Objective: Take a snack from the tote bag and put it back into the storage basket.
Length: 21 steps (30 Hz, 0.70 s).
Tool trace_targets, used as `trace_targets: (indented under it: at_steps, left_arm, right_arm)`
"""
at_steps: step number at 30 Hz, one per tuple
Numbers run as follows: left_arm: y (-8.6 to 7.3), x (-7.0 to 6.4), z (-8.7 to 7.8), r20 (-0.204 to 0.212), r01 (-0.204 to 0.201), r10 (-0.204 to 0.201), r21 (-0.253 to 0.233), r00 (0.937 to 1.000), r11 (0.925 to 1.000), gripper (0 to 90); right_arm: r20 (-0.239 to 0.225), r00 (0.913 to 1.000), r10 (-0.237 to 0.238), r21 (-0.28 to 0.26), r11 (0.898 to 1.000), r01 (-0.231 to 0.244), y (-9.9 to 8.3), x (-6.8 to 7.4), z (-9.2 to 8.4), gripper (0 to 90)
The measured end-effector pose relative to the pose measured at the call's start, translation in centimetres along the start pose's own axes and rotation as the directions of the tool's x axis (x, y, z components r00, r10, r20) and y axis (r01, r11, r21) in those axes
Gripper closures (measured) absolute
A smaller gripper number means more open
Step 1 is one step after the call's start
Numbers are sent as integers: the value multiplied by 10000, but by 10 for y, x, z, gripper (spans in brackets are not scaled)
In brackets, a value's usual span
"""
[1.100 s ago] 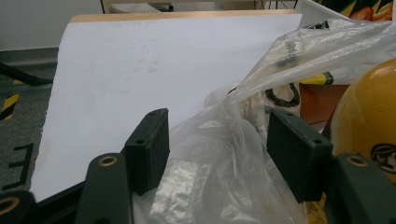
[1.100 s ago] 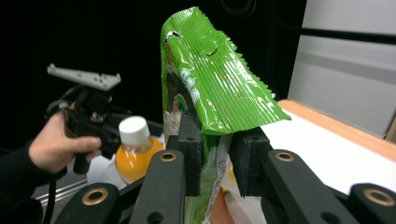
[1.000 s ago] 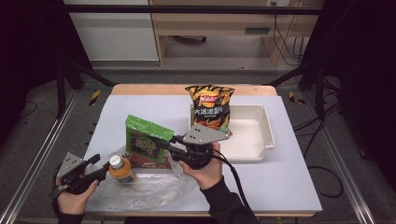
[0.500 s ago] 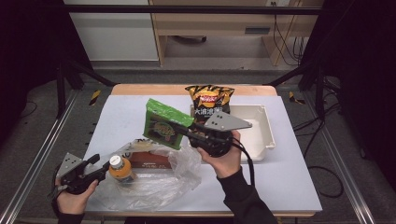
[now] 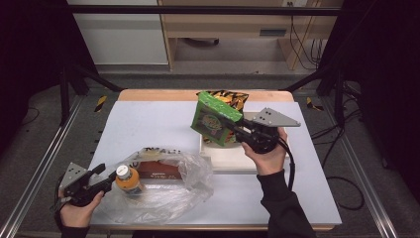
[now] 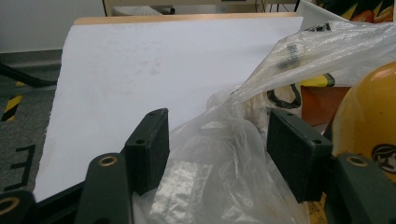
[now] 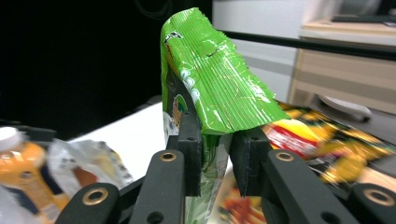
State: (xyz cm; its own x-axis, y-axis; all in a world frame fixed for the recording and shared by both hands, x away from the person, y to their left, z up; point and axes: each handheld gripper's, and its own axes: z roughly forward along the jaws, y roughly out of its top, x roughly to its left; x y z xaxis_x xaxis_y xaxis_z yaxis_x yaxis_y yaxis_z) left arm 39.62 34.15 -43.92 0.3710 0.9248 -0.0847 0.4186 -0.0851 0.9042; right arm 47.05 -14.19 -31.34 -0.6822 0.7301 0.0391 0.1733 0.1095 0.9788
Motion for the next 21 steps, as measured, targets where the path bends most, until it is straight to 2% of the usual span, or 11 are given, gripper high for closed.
trace_targets:
  at_steps: [3, 11, 21]
  left_arm:
    - [0, 0, 0, -7, -7, 7, -4, 10000, 10000, 388]
    - [0, 0, 0, -18, -19, 19, -5, 10000, 10000, 388]
    - [-1, 0, 1, -35, -32, 32, 29, 10000, 10000, 388]
  right_arm:
    - [275, 9996, 13, 226, 9997, -20, -6, -10, -2, 754]
    - [606, 9982, 1, 842, 9964, -52, -27, -27, -5, 754]
    - [515, 9985, -178, 1966, 9805, 74, -56, -35, 15, 754]
